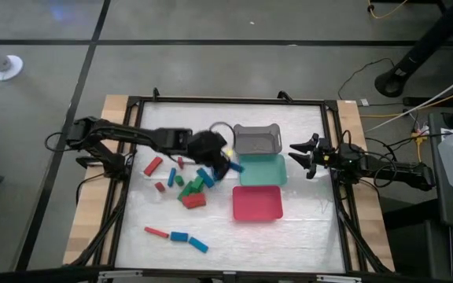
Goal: Sort blocks
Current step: Put the blue block into the red bin, then put the red block into the green bin
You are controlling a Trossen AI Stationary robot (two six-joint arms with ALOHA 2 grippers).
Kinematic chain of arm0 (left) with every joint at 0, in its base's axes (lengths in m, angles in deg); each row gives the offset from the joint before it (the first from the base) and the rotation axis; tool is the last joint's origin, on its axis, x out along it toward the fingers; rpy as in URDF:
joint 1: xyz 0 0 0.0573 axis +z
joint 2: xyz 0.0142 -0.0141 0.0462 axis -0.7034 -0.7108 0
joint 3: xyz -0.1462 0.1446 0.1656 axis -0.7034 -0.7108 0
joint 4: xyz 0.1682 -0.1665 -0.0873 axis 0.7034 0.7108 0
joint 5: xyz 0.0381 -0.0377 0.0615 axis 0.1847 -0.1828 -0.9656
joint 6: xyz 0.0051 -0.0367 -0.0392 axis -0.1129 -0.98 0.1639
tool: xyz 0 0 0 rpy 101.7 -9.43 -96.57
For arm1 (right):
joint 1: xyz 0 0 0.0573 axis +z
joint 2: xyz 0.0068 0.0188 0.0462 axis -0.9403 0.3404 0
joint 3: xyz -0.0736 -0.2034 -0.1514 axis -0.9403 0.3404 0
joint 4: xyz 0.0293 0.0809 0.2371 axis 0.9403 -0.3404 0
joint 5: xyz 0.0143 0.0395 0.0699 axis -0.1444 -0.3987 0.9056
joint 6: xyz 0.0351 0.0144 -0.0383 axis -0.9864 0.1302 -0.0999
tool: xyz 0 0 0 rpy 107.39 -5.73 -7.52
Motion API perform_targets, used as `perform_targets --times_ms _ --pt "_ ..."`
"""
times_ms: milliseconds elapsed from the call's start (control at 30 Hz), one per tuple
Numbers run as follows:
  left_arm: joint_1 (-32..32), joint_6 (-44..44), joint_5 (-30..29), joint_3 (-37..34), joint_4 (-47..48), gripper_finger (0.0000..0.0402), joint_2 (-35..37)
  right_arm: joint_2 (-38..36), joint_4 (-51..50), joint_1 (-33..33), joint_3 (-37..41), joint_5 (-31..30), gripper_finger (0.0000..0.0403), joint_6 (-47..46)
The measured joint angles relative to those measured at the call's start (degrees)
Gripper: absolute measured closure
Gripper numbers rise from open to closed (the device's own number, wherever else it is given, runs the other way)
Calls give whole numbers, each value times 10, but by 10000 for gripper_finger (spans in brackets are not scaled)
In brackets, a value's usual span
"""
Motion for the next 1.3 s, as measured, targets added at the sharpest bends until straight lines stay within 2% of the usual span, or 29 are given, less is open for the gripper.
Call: perform_targets --times_ms 233,367,567,967,1100,1300 --pt "-89 77 1 -2 -106 363 -71 0 -1 0 0 0 217 0" --pt "-115 114 1 -2 -152 347 -120 0 0 0 0 0 217 0" --pt "-122 173 -1 -2 -181 323 -157 0 2 0 0 1 217 0" --pt "-113 247 0 -2 -164 243 -148 0 3 0 0 4 217 0" --pt "-86 187 -3 6 -91 239 -114 0 4 0 0 5 217 0" --pt "-24 -15 -6 16 93 238 -40 0 6 0 0 5 217 0"
